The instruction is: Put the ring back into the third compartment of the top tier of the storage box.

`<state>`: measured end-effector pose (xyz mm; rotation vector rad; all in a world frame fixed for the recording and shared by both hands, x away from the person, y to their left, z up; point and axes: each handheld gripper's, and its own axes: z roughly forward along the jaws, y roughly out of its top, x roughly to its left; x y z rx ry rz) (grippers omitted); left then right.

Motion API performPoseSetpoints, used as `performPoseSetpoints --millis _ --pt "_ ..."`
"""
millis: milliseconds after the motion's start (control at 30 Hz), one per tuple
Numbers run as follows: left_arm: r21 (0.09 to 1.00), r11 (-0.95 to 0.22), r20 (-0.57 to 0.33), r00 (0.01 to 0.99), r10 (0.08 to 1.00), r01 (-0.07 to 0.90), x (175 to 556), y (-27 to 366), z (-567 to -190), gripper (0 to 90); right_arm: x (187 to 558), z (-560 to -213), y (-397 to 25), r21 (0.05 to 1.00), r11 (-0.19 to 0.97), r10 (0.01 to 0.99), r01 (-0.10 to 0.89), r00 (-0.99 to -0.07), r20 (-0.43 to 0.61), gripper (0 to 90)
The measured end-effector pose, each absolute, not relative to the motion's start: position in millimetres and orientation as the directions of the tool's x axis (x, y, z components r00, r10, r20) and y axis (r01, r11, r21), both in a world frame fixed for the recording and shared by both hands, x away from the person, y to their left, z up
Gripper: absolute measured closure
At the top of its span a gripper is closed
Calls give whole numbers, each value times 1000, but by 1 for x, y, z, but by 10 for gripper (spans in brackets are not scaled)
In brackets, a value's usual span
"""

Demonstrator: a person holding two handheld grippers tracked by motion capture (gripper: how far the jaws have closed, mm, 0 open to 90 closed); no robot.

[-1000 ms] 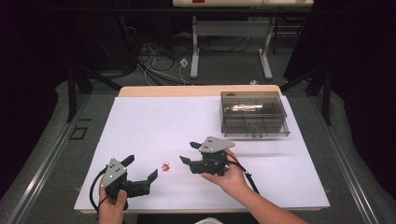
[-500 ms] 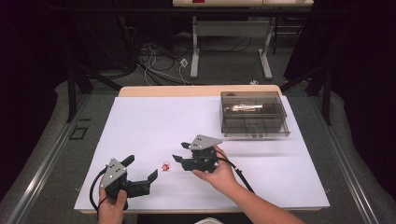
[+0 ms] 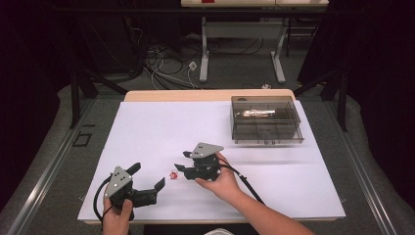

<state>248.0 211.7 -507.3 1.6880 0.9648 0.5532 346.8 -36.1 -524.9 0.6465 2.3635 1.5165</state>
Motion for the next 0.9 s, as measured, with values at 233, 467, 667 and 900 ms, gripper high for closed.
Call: performPoseSetpoints --millis 233,467,667,900 --pt "941 -121 -85 566 820 317 247 210 -508 4 349 -537 -27 897 365 488 251 -872 46 511" --pt "939 -126 -86 571 817 321 248 211 -507 4 351 -546 -19 879 384 471 283 -879 78 543" --pt "940 -123 -85 568 819 318 248 212 -507 4 351 -553 -13 875 382 469 298 -878 94 572" --pt "940 -120 -90 570 816 319 248 212 -507 4 351 -557 -9 862 403 459 308 -883 102 596"
